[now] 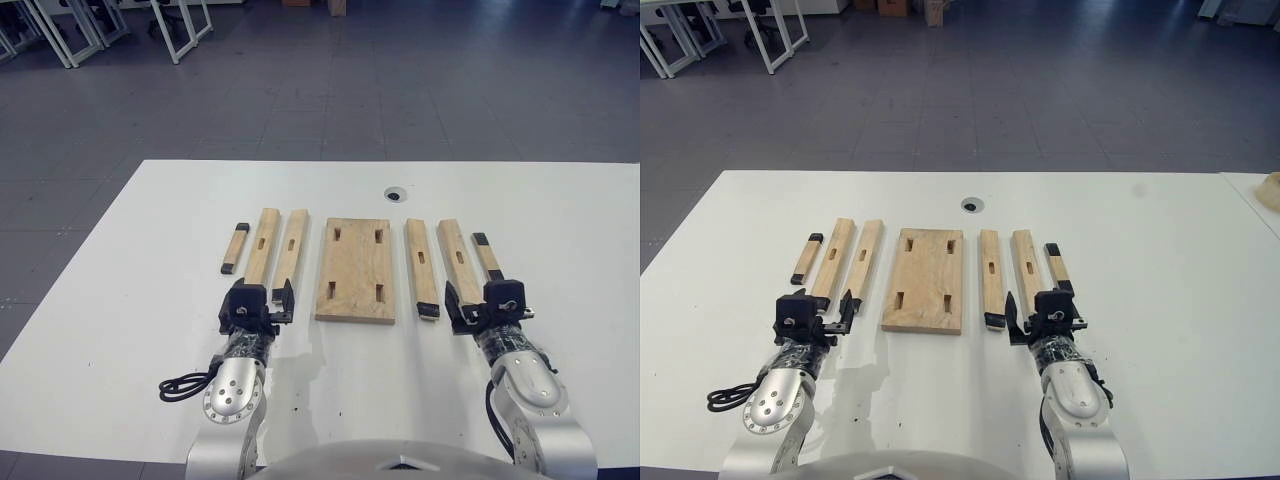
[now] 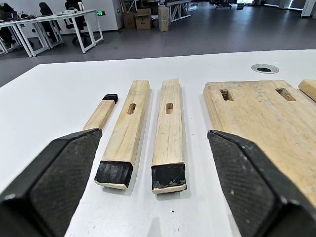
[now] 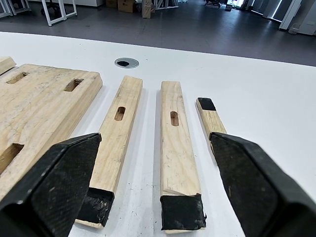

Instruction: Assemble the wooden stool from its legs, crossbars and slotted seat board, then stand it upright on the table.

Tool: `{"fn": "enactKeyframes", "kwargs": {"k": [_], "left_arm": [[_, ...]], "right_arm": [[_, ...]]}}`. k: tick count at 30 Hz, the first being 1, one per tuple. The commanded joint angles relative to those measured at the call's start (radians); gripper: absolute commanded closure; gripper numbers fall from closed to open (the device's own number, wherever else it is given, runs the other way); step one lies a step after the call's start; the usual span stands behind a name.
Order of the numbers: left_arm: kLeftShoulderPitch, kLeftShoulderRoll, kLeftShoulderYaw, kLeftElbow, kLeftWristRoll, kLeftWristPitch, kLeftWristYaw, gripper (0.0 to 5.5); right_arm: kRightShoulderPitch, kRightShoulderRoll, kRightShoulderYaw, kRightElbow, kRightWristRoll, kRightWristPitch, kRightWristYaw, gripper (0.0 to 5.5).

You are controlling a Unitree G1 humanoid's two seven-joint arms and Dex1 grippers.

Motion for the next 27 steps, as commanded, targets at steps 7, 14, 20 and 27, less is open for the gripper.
{"fn": "enactKeyframes", "kwargs": {"k": [7,14,20,27], "left_arm": [[0.025,-0.019,0.005,-0.015,0.0,0.012,0.021,1.53],[0.055,-0.033,0.007,-0.027,0.003,0.004,0.037,1.53],[0.033,-0.03,0.02,-0.013,-0.001,0.005,0.027,1.53],[0.004,-0.021,0.026,0.009,-0.003,0.003,0.017,1.53]], "right_arm": [[-0.034,-0.04,-0.077,0.035,0.097,0.037,0.093,1.46],[-0.352,-0.235,-0.31,0.41,0.211,0.032,0.226,1.46],[-0.481,-0.311,-0.322,0.711,0.209,-0.128,0.299,1.46],[-0.456,-0.297,-0.286,0.844,0.189,-0.248,0.305,1.46]]}}
